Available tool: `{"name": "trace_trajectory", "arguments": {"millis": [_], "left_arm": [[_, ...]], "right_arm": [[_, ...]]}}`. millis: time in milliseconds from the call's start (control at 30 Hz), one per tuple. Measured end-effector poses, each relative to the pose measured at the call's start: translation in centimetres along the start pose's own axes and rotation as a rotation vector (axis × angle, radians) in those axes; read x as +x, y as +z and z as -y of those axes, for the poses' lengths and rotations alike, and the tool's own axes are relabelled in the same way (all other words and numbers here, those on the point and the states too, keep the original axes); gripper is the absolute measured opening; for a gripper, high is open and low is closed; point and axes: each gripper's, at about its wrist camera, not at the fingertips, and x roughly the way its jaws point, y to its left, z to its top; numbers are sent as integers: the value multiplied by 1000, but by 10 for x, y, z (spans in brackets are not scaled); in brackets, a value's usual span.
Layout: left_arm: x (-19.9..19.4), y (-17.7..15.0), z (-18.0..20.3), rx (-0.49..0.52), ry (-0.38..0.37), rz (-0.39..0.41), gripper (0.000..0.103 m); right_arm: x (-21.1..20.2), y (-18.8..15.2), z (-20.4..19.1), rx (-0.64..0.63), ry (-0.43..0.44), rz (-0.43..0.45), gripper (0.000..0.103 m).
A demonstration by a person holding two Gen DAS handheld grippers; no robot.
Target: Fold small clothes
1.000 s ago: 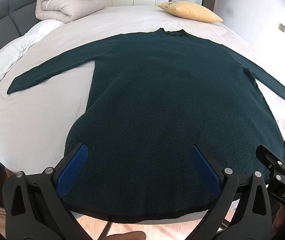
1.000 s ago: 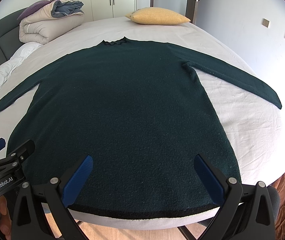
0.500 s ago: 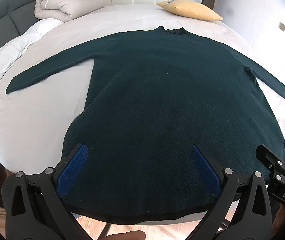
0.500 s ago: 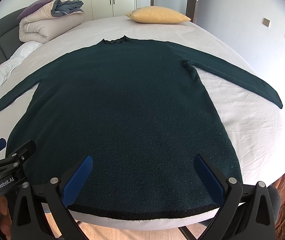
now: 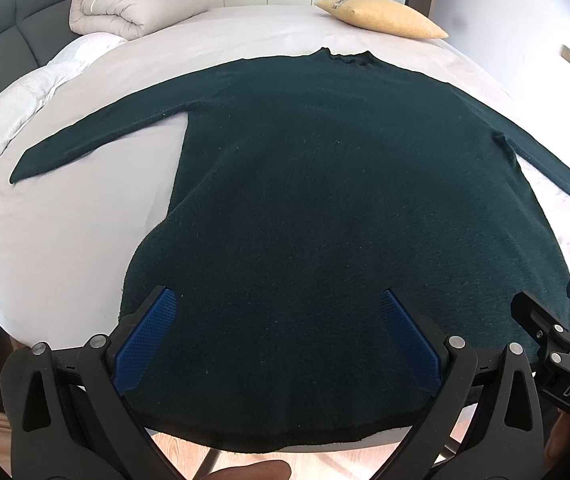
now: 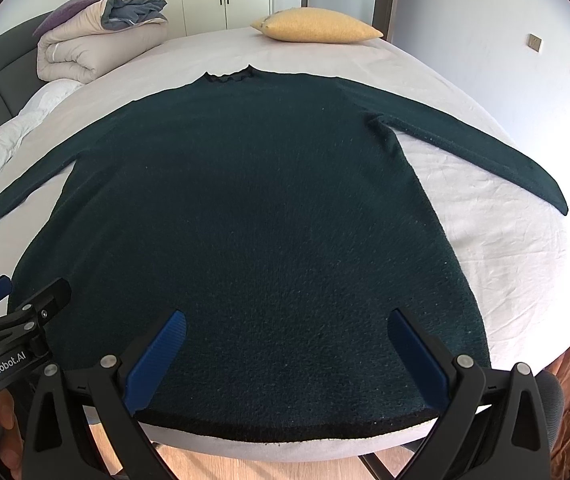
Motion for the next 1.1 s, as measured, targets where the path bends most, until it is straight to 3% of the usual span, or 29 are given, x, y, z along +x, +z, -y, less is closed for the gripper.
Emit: {"name": "trace_trajectory", "arguments": {"millis": [300,433,567,733,900,1100], "left_arm": [[-1,2,7,10,15,22,103],[1,11,11,29,21,25,103],[5,30,16,25,-20,19,103],[6,60,19,-14,-102,33,103],[12,87,26,-50,-242,47,103],[27,112,52,-17,-266,40,103]], "right_arm": [[1,3,14,31,6,4,103],[2,9,35,80,13,-5,103],[-2,20,74,153,7,20,103],[-14,37,184,379,59,118,103],[-13,33,329,811,108,207,103],[31,23,440,1204,299,175,102]]}}
